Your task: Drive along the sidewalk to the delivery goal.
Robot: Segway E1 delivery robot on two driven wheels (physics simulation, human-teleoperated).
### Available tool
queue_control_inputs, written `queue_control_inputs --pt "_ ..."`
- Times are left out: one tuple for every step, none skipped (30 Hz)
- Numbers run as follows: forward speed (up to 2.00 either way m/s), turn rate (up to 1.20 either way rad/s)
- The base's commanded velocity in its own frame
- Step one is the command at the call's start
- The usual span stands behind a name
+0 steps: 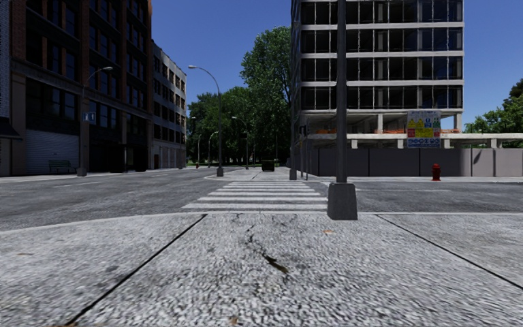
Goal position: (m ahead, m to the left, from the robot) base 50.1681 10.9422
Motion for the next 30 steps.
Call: queue_control_inputs --pt "2.0 0.0" --pt "2.0 0.0" --pt "2.0 0.0" --pt "2.0 0.0" --pt "2.0 0.0" --pt "2.0 0.0" --pt "2.0 0.0" --pt "2.0 0.0" --pt "2.0 0.0" --pt "2.0 0.0" --pt "2.0 0.0" --pt "2.0 0.0" --pt "2.0 0.0" --pt "2.0 0.0" --pt "2.0 0.0" --pt "2.0 0.0" --pt "2.0 0.0" --pt "2.0 0.0" --pt "2.0 0.0" --pt "2.0 0.0" --pt "2.0 0.0" --pt "2.0 0.0" --pt "2.0 0.04" --pt "2.0 0.15" --pt "2.0 0.16" --pt "2.0 0.16" --pt "2.0 0.17" --pt "2.0 0.14" --pt "2.0 0.0" --pt "2.0 0.0"
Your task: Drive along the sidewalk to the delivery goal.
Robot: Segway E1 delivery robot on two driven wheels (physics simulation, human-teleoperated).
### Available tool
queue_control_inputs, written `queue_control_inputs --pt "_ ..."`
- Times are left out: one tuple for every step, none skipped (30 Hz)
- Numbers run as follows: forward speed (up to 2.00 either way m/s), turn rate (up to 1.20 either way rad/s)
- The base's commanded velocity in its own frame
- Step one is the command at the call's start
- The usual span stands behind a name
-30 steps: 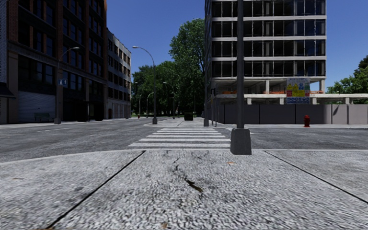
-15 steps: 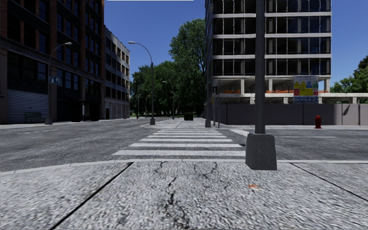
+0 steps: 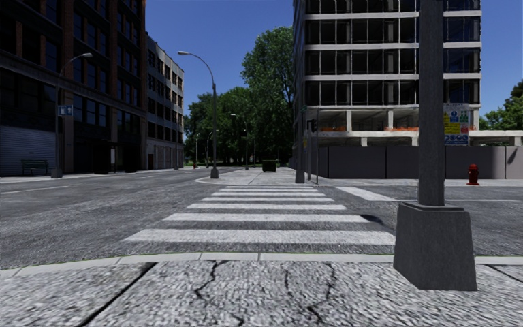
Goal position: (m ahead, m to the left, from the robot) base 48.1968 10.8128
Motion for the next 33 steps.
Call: queue_control_inputs --pt "2.0 0.0" --pt "2.0 0.0" --pt "2.0 0.0" --pt "2.0 0.0" --pt "2.0 0.0" --pt "2.0 0.0" --pt "2.0 0.0" --pt "2.0 0.0" --pt "2.0 0.0" --pt "2.0 0.0" --pt "2.0 0.0" --pt "2.0 0.0" --pt "2.0 0.0" --pt "2.0 0.0" --pt "2.0 0.0" --pt "2.0 0.0" --pt "2.0 0.0" --pt "2.0 0.0" --pt "2.0 0.0" --pt "2.0 0.0" --pt "2.0 0.0" --pt "2.0 0.0" --pt "2.0 0.0" --pt "2.0 0.09" --pt "2.0 0.09" --pt "2.0 0.24" --pt "2.0 0.29" --pt "2.0 0.29" --pt "2.0 0.28" --pt "2.0 0.09" --pt "2.0 0.0" --pt "2.0 0.0" --pt "2.0 0.0"
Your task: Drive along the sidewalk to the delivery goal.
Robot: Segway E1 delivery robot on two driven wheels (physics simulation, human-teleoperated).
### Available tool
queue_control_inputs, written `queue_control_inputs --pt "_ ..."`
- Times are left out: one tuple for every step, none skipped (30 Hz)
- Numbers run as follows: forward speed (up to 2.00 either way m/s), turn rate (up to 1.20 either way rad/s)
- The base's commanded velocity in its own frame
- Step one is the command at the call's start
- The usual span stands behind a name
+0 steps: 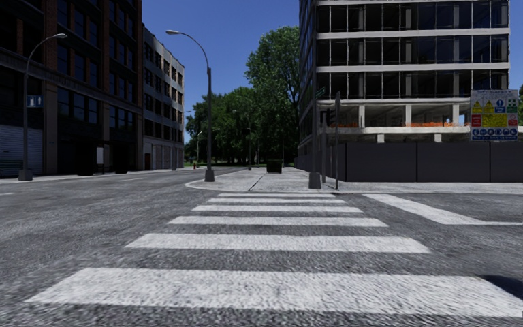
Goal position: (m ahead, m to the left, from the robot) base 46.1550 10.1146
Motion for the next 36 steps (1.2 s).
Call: queue_control_inputs --pt "2.0 0.0" --pt "2.0 0.0" --pt "2.0 0.0" --pt "2.0 0.0" --pt "2.0 0.0" --pt "2.0 0.0" --pt "2.0 0.0" --pt "2.0 0.0" --pt "2.0 0.0" --pt "2.0 0.0" --pt "2.0 0.0" --pt "2.0 0.0" --pt "2.0 0.0" --pt "2.0 0.0" --pt "2.0 0.0" --pt "2.0 0.0" --pt "2.0 0.0" --pt "2.0 0.0" --pt "2.0 0.0" --pt "2.0 0.0" --pt "2.0 0.0" --pt "2.0 0.0" --pt "2.0 0.0" --pt "2.0 0.0" --pt "2.0 0.0" --pt "2.0 -0.02" --pt "2.0 -0.16" --pt "2.0 -0.16" --pt "2.0 -0.24" --pt "2.0 -0.28" --pt "2.0 -0.28" --pt "2.0 -0.28" --pt "2.0 -0.28" --pt "2.0 -0.1" --pt "2.0 0.0" --pt "2.0 0.0"
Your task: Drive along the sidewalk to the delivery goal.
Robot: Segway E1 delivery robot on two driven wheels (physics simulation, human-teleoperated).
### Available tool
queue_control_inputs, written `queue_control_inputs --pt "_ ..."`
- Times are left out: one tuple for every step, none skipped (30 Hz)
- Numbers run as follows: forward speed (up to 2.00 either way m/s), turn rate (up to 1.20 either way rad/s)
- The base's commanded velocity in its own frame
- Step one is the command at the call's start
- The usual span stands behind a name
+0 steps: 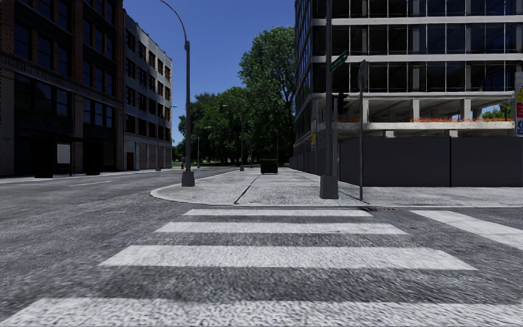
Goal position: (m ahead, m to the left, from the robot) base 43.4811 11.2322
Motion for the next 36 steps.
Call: queue_control_inputs --pt "2.0 0.0" --pt "2.0 0.0" --pt "2.0 0.0" --pt "2.0 0.0" --pt "2.0 0.0" --pt "2.0 0.0" --pt "2.0 0.0" --pt "2.0 0.0" --pt "2.0 0.0" --pt "2.0 0.0" --pt "2.0 0.0" --pt "2.0 0.0" --pt "2.0 0.0" --pt "2.0 0.0" --pt "2.0 0.0" --pt "2.0 0.0" --pt "2.0 -0.02" --pt "2.0 -0.04" --pt "2.0 -0.04" --pt "2.0 -0.12" --pt "2.0 -0.18" --pt "2.0 -0.21" --pt "2.0 -0.21" --pt "2.0 -0.21" --pt "2.0 -0.21" --pt "2.0 -0.21" --pt "2.0 -0.21" --pt "2.0 -0.21" --pt "2.0 -0.21" --pt "2.0 -0.21" --pt "2.0 -0.21" --pt "2.0 -0.21" --pt "2.0 -0.21" --pt "2.0 -0.21" --pt "2.0 -0.21" --pt "2.0 -0.21"
